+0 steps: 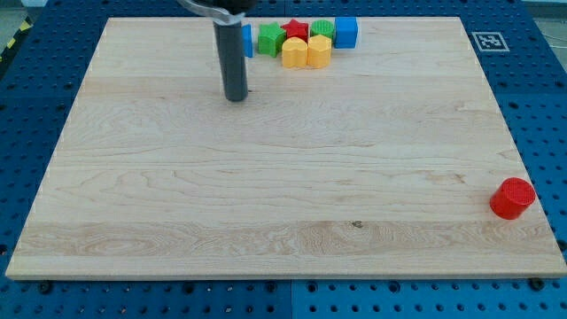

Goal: Put the blue triangle at the center of the board

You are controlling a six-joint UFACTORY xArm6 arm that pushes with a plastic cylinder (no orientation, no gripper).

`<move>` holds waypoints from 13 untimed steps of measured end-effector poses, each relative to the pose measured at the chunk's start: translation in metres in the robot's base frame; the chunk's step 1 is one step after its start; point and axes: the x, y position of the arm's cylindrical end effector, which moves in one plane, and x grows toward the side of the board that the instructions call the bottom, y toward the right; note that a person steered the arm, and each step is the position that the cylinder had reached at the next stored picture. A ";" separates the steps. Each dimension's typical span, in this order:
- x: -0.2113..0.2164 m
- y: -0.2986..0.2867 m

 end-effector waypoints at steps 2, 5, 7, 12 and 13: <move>-0.073 -0.043; -0.137 0.006; -0.122 0.021; -0.094 0.021; -0.071 0.021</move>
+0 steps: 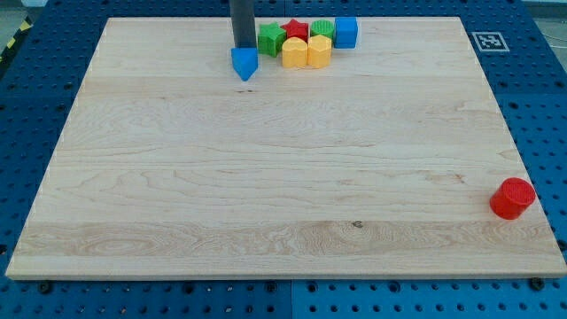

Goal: Put the blue triangle at the center of the board

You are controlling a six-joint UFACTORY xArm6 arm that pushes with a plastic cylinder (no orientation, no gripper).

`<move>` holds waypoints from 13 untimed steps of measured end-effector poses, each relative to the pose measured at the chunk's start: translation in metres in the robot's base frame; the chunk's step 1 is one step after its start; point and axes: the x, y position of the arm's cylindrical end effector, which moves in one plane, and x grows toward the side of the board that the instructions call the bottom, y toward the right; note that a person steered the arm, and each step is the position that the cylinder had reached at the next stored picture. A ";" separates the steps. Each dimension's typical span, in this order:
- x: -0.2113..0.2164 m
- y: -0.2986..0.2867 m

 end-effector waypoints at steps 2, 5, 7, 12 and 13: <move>0.011 -0.025; 0.027 -0.012; 0.035 0.000; 0.060 -0.020; 0.064 -0.013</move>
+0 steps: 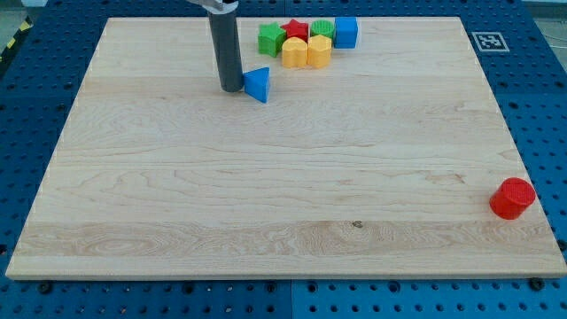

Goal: Put the blue triangle at the center of the board

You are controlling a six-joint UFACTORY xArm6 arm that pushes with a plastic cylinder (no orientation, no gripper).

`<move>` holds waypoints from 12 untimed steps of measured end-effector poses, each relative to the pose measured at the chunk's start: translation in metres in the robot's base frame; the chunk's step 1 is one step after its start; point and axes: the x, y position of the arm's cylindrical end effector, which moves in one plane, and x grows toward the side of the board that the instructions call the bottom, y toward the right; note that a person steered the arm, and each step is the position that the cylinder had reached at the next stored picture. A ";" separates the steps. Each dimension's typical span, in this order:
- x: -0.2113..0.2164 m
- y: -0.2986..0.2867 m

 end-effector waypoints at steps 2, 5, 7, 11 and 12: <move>0.000 0.027; -0.009 0.019; -0.007 0.088; 0.027 0.091; 0.027 0.095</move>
